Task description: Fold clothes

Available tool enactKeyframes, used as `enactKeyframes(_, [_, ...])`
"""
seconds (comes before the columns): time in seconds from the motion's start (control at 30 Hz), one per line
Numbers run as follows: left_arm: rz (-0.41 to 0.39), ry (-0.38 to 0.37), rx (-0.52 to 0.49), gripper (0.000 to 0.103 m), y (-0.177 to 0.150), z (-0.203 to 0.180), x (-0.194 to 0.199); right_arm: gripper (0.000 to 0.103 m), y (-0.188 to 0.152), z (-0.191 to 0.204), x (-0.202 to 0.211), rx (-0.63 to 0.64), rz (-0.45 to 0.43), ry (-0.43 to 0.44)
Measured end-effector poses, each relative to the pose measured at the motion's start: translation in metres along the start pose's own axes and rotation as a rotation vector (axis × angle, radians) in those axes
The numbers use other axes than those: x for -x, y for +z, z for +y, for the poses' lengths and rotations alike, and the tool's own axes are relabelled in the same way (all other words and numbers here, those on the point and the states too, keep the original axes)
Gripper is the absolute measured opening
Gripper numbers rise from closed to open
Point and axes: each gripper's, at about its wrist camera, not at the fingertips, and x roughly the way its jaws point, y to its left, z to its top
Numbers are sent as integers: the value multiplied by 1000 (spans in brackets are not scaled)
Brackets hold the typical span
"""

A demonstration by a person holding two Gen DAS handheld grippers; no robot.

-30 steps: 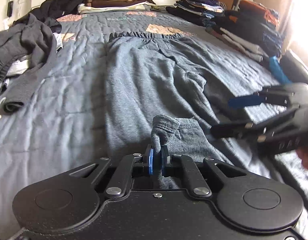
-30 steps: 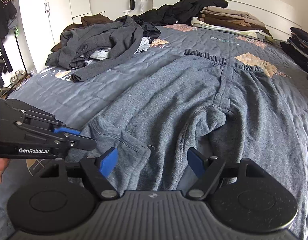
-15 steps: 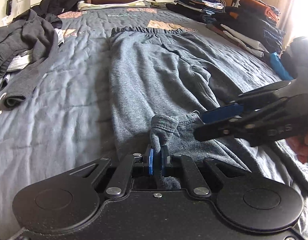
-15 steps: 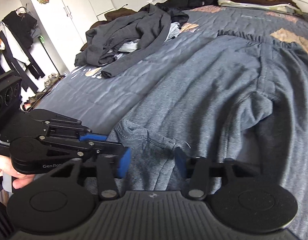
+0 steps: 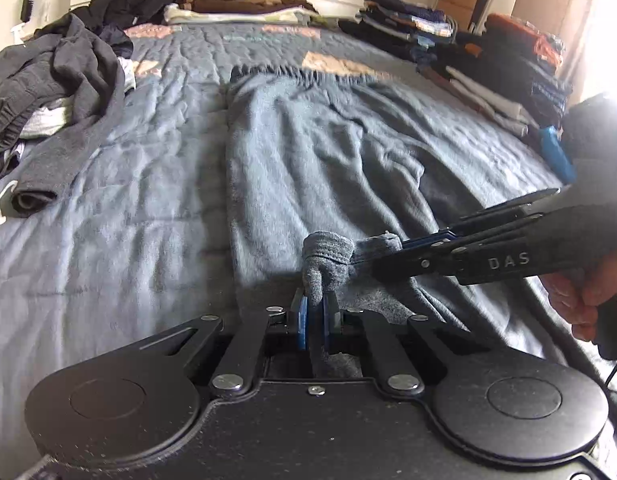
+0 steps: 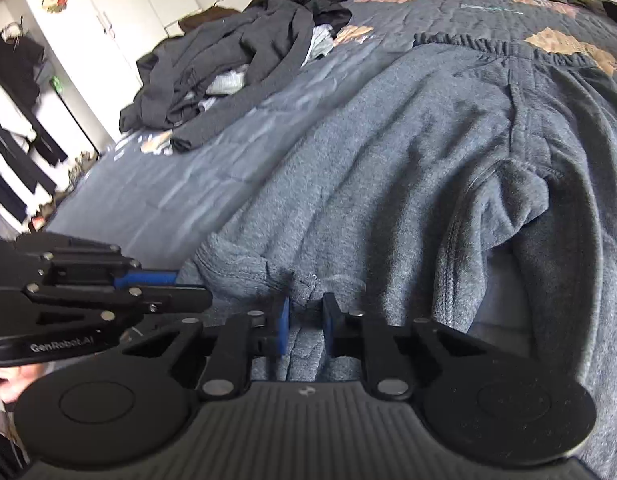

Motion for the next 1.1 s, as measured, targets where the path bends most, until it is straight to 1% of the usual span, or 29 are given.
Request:
enactKeyframes(0.13, [-78,15,4,8,13,-7,14,13,8,4,21,8,-60,6])
enactKeyframes(0.27, [-118,32,-42,8,47,-9,11,13,28,6,41,33,-130,3])
enactKeyframes(0.37, [-129,41,-104,8,83,-9,-5,13,51,0,48,48,-170,-13])
enactKeyframes(0.4, [-131,48,-131,8,94,-9,-12,13,60,-3,48,55,-183,-27])
enactKeyframes(0.47, [-137,49,-155,8,119,-7,-28,13,79,-10,47,70,-203,-54])
enactKeyframes(0.53, [-136,57,-167,8,142,-3,-50,13,100,-23,43,66,-219,-80])
enactKeyframes(0.67, [-138,82,-175,8,169,4,-91,13,139,-55,23,50,-242,-122])
enactKeyframes(0.8, [-150,116,-189,8,193,12,-132,13,169,-90,-6,41,-252,-174])
enactKeyframes(0.87, [-155,133,-195,8,206,17,-152,13,180,-108,-21,25,-246,-190])
enactKeyframes(0.93, [-172,175,-201,8,214,23,-166,13,187,-122,-36,25,-240,-219])
enactKeyframes(1.1, [-161,166,-155,8,229,40,-186,13,198,-150,-62,18,-247,-249])
